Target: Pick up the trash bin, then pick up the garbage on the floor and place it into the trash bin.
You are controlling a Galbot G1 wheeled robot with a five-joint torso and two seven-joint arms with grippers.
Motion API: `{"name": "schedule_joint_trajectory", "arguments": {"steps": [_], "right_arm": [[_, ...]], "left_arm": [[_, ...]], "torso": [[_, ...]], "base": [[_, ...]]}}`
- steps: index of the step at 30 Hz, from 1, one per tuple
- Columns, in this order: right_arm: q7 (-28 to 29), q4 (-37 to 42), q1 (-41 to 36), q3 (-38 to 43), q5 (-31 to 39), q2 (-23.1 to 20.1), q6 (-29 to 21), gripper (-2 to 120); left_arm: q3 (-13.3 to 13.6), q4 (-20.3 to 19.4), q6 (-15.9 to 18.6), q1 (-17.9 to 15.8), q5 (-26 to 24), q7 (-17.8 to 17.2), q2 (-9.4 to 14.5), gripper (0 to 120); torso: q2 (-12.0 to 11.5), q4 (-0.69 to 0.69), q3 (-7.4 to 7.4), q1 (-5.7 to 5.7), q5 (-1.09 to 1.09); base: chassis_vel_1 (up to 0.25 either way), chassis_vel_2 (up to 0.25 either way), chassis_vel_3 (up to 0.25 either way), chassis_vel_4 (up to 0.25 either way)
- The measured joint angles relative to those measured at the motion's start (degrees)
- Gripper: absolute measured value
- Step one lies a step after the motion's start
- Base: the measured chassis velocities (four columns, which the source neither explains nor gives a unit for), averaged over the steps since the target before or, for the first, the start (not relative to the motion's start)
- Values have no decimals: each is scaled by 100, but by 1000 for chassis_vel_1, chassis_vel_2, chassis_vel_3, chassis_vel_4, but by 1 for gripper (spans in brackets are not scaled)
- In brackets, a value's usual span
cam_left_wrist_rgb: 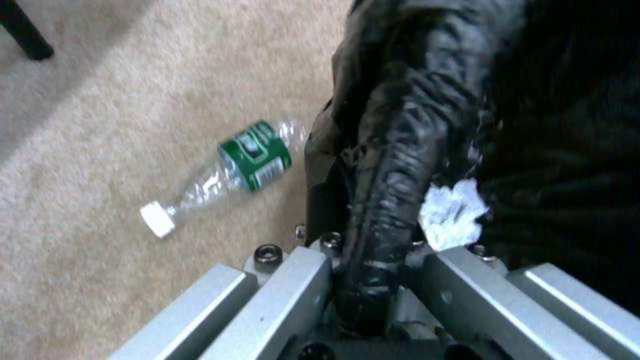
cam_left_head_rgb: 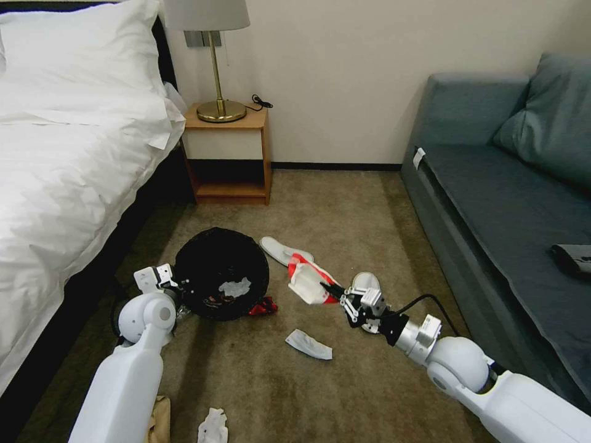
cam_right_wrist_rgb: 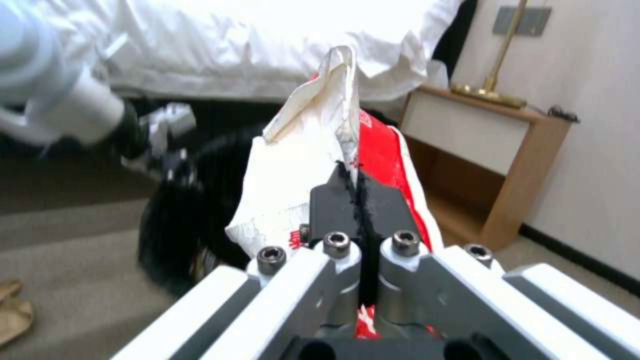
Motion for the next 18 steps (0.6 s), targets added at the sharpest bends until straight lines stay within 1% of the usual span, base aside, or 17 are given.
{"name": "schedule_joint_trajectory", "arguments": {"steps": [9, 14, 18], "right_arm": [[299, 555, 79, -37, 8, -4, -186, 0], [603, 787, 303, -310, 69, 84, -351, 0], [751, 806, 444, -537, 90, 180, -415, 0]], "left_arm": [[153, -113, 21, 166, 101, 103, 9, 0], [276, -186, 25, 253, 204, 268, 16, 0], [329, -229, 27, 263, 233, 304, -2, 0]], "torso": [[0, -1, 0, 0, 0], [0, -1, 0, 0, 0], [0, -2, 0, 0, -1]], "base": [[0, 0, 0, 0], [0, 0, 0, 0], [0, 0, 0, 0]]}}
